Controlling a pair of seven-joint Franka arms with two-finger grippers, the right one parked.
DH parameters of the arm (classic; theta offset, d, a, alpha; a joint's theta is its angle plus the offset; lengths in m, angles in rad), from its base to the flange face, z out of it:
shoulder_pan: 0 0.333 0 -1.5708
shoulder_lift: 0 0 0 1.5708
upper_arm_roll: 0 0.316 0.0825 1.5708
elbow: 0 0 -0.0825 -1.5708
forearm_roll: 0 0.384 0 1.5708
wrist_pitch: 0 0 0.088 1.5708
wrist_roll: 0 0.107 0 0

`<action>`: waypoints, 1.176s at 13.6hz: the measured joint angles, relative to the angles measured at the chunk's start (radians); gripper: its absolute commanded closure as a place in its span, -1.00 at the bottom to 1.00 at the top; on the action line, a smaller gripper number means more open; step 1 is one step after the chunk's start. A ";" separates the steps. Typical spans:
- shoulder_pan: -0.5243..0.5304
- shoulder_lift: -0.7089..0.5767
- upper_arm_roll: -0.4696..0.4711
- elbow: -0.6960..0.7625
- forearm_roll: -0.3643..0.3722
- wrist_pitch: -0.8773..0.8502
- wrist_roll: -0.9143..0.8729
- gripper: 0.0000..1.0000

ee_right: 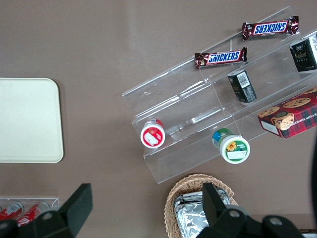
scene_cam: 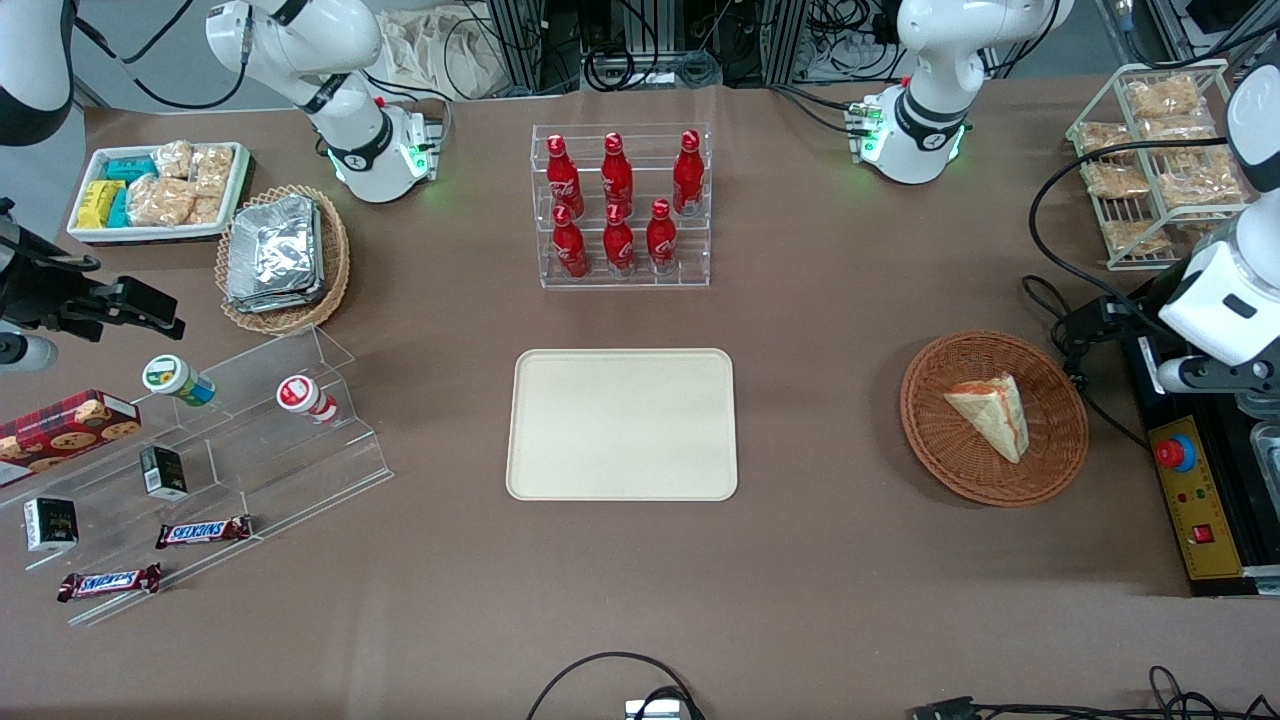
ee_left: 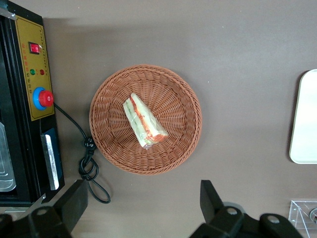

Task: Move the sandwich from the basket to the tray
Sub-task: 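Move the left gripper over the sandwich in the wicker basket, then lower the left gripper and close it on the triangular sandwich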

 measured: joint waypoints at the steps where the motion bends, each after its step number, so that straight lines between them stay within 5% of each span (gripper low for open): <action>1: 0.000 0.000 0.000 0.001 0.000 -0.003 0.000 -1.00; 10: -0.001 0.078 0.003 -0.006 0.000 -0.022 -0.035 -1.00; 16: 0.006 0.136 0.008 -0.135 0.000 0.136 -0.421 -1.00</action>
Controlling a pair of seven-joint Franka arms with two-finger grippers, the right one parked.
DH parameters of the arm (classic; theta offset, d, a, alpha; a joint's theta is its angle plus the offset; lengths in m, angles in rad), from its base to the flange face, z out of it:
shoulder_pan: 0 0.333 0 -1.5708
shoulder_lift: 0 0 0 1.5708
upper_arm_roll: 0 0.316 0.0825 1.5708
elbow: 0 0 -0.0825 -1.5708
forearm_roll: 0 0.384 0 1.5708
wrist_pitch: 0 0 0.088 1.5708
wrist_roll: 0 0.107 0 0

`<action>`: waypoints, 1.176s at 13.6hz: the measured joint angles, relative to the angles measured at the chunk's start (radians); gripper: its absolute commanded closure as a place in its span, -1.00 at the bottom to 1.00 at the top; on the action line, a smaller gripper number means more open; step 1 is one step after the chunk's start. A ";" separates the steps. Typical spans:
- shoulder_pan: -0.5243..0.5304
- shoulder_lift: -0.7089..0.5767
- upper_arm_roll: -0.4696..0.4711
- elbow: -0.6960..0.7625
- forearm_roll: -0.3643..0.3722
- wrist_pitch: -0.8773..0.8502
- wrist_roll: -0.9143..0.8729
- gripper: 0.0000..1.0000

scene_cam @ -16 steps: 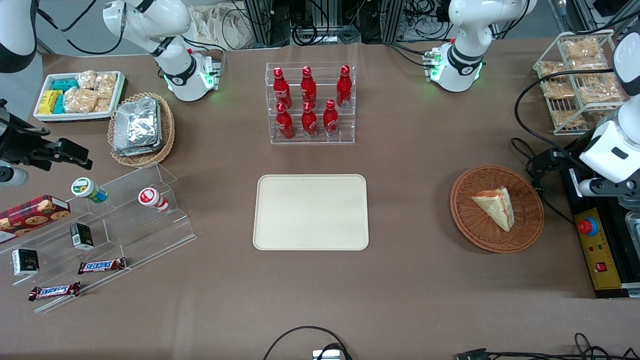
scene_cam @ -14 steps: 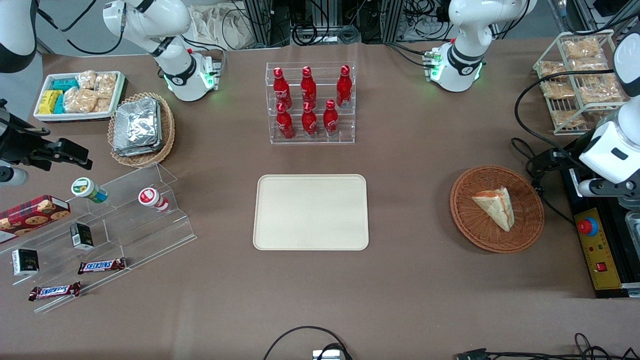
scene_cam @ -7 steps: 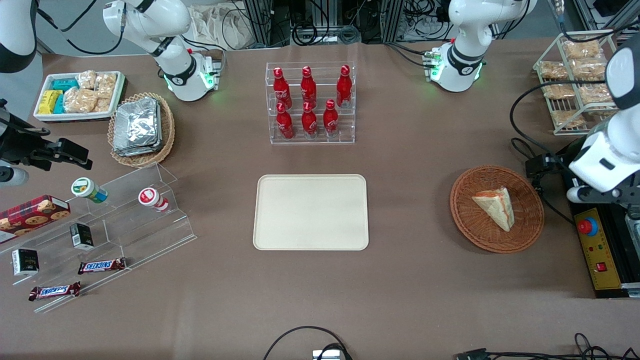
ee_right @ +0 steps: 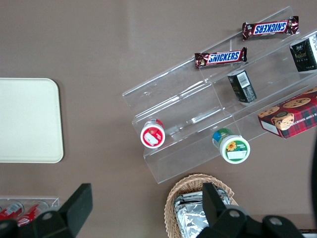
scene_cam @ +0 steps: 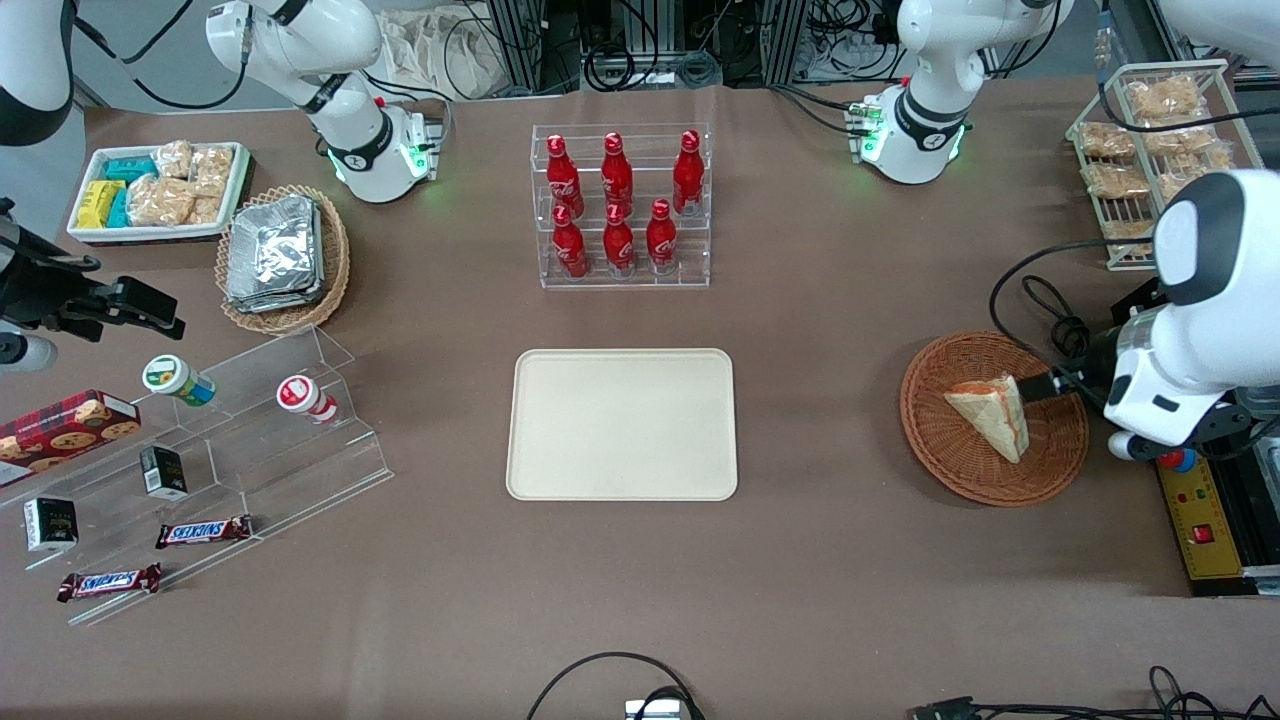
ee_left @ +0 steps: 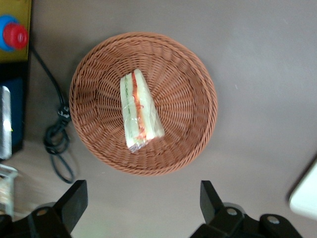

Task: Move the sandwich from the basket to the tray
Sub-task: 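Lower the left gripper and close it on the triangular sandwich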

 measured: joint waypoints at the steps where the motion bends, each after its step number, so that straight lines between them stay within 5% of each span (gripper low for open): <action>1: 0.006 0.008 0.002 -0.043 0.000 0.065 -0.086 -1.00; 6: 0.030 0.075 0.007 -0.176 0.000 0.224 -0.361 -1.00; 13: 0.088 0.125 0.011 -0.340 0.000 0.468 -0.419 -1.00; 14: 0.090 0.127 0.011 -0.369 0.000 0.512 -0.420 -0.77; 15: 0.090 0.128 0.011 -0.389 0.000 0.542 -0.422 0.32; 16: 0.090 0.128 0.010 -0.400 0.000 0.556 -0.428 0.99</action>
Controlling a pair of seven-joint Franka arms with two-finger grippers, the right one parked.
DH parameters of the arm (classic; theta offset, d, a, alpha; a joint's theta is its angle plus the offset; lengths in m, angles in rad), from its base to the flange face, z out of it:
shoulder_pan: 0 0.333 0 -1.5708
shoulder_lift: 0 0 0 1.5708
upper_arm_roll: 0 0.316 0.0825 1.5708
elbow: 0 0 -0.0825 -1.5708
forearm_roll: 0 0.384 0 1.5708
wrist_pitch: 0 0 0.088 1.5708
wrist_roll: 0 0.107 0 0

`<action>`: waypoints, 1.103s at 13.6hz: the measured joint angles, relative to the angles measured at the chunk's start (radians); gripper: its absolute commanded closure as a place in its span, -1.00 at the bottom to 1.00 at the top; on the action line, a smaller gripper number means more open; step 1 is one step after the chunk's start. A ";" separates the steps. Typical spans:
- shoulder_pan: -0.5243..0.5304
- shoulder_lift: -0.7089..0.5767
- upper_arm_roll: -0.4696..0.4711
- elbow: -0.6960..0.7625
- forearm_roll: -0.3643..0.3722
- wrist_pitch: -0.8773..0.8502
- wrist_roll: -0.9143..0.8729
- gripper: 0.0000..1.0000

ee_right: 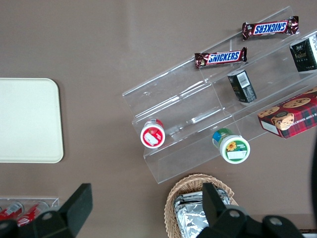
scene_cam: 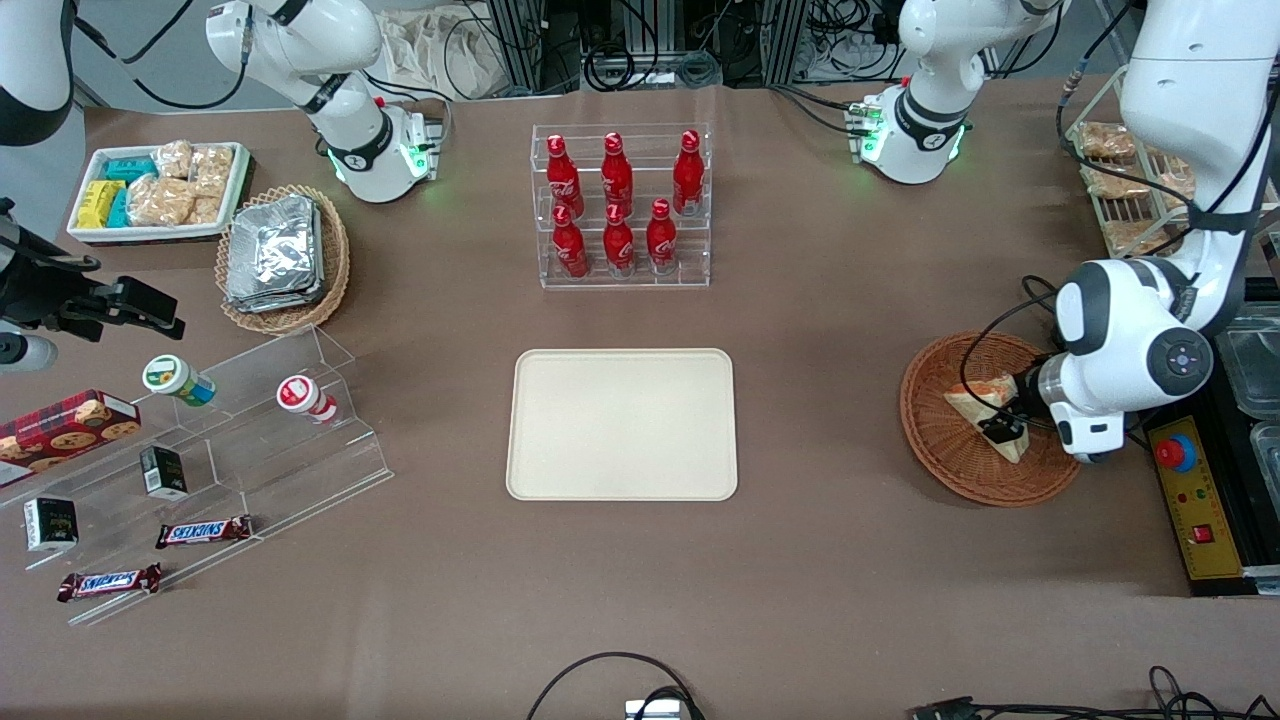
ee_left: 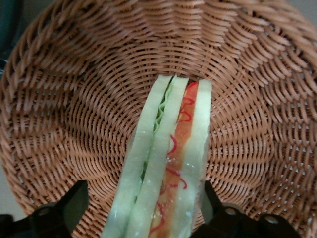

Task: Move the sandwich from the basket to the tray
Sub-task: 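Lower the left gripper and close it on the triangular sandwich, then lift the sandwich and carry it toward the cream tray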

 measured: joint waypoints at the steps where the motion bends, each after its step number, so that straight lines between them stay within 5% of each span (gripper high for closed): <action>1: 0.000 -0.001 -0.002 -0.001 0.000 0.002 -0.008 1.00; 8: -0.009 -0.030 -0.058 0.125 0.007 -0.218 -0.006 1.00; 15: -0.127 -0.075 -0.317 0.472 0.006 -0.560 -0.009 1.00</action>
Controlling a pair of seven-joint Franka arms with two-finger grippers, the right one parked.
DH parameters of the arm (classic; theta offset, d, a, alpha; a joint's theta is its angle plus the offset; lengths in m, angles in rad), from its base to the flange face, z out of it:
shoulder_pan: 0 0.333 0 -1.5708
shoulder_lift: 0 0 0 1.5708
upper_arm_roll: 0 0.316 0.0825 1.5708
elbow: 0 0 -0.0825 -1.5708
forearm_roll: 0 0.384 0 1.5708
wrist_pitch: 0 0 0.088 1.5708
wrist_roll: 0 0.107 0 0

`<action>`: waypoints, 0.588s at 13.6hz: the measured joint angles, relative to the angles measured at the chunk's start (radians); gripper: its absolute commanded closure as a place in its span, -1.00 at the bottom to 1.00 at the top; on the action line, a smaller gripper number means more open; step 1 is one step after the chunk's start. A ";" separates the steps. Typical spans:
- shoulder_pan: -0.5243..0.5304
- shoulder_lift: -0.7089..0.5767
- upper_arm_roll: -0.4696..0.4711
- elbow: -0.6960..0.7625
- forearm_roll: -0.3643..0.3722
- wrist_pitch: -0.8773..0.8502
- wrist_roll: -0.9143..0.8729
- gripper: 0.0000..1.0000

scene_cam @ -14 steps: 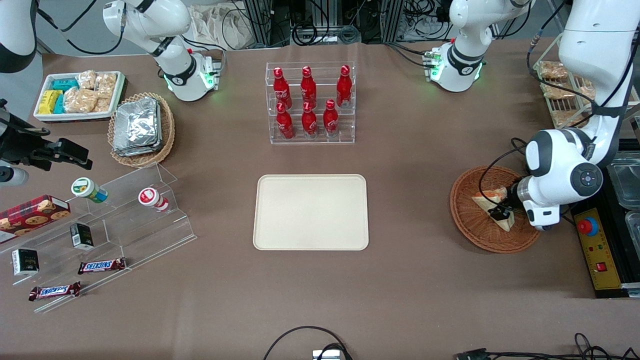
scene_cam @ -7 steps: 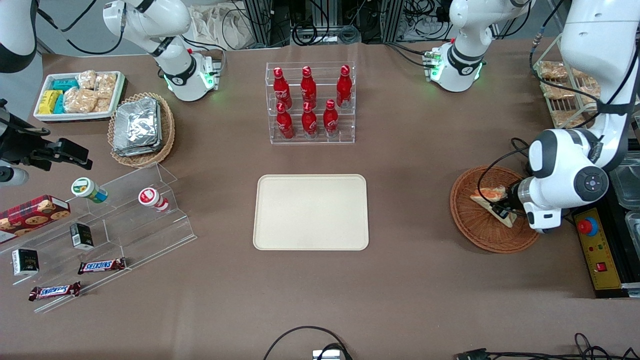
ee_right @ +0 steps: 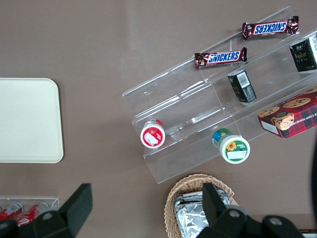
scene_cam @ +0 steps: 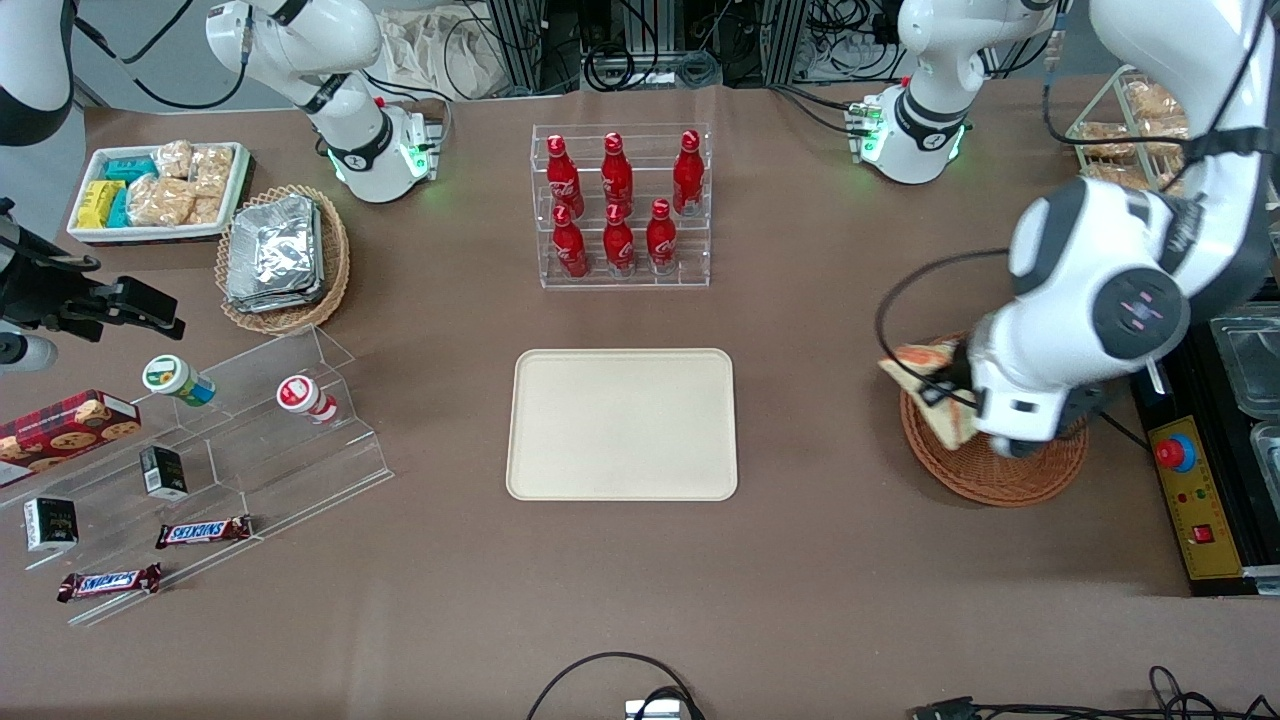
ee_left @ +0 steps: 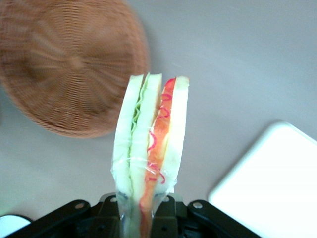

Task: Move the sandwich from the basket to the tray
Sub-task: 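Lift the sandwich and carry it toward the cream tray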

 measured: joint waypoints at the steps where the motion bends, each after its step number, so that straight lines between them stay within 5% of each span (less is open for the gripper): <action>1: -0.067 0.025 -0.005 0.039 0.000 0.000 0.000 1.00; 5: -0.329 0.245 -0.004 0.194 0.090 0.025 -0.006 1.00; 8: -0.411 0.427 0.000 0.261 0.176 0.127 -0.002 1.00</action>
